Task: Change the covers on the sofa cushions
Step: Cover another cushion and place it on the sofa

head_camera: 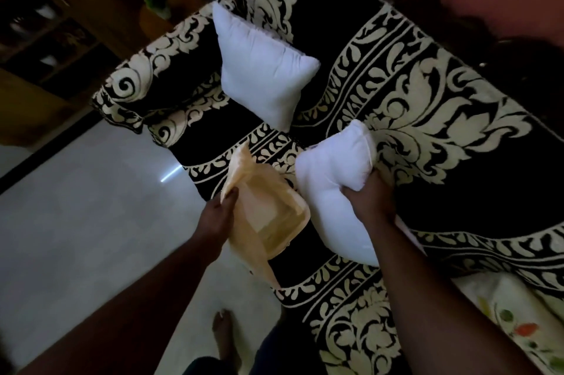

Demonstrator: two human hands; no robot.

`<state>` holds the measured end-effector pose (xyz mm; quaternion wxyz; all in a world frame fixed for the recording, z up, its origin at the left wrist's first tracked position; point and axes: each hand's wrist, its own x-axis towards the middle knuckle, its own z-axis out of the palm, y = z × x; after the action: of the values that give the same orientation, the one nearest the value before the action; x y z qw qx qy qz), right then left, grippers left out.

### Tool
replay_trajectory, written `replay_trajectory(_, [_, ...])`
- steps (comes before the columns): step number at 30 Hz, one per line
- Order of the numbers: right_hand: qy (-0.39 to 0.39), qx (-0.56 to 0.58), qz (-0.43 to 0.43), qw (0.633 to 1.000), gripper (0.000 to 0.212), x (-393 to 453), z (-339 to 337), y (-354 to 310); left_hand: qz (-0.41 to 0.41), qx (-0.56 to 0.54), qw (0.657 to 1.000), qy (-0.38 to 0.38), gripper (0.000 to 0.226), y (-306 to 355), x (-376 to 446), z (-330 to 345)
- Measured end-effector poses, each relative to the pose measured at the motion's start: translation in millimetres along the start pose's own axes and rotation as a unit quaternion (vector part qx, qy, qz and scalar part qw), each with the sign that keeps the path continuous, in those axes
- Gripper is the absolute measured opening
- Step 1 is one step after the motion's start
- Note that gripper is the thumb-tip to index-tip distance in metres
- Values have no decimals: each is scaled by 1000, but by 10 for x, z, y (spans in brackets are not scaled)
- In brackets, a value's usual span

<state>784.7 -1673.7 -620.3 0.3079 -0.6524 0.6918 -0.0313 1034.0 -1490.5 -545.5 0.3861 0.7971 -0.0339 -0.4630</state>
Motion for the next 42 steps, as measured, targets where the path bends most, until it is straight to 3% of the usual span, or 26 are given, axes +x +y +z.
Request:
replay_trajectory(5, [63, 84, -19, 994, 87, -749, -411, -552, 43, -17, 999, 8, 36, 132, -257, -498])
replay_trajectory(10, [123, 142, -70, 980, 83, -1690, -850, -1083, 90, -43, 995, 13, 45, 258, -532, -1142])
replay_trajectory(15, [225, 260, -86, 935, 80, -2598, -1284, -1292, 138, -60, 988, -26, 42, 290, -788, -1785])
replay_trajectory(19, [258, 403, -106, 872, 87, -3046, -1400, -1339, 150, -78, 983, -70, 41, 278, -946, -2100])
replay_trajectory(21, [262, 451, -126, 844, 85, -3258, -1353, -1384, 156, -82, 981, -80, 39, 281, -1051, -2200])
replay_trajectory(24, [252, 508, -154, 809, 60, -3531, -1199, -1488, 179, -89, 977, -78, 28, 353, -1221, -2260])
replay_trajectory(26, [233, 537, -178, 791, 52, -3695, -1079, -1563, 199, -105, 972, -71, 36, 389, -1304, -2300])
replay_trajectory(28, [219, 526, -193, 799, 61, -3806, -978, -1606, 208, -110, 971, -52, 53, 421, -1388, -2349])
replay_trajectory(31, [209, 523, -198, 802, 75, -3899, -952, -1676, 232, -120, 964, -37, 36, 462, -1532, -2431])
replay_trajectory(33, [220, 536, -197, 791, 73, -3898, -1048, -1723, 221, -124, 967, -14, 28, 466, -1607, -2522])
replay_trajectory(36, [237, 573, -229, 750, 56, -3858, -1328, -1771, 215, -127, 968, 8, 31, 409, -1663, -2684])
replay_trajectory(39, [229, 645, -256, 682, 57, -3776, -1532, -1793, 221, -128, 966, 35, 33, 382, -1722, -2803])
replay_trajectory(42, [198, 688, -235, 658, 60, -3744, -1584, -1868, 238, -118, 962, 56, 40, 380, -1786, -2835])
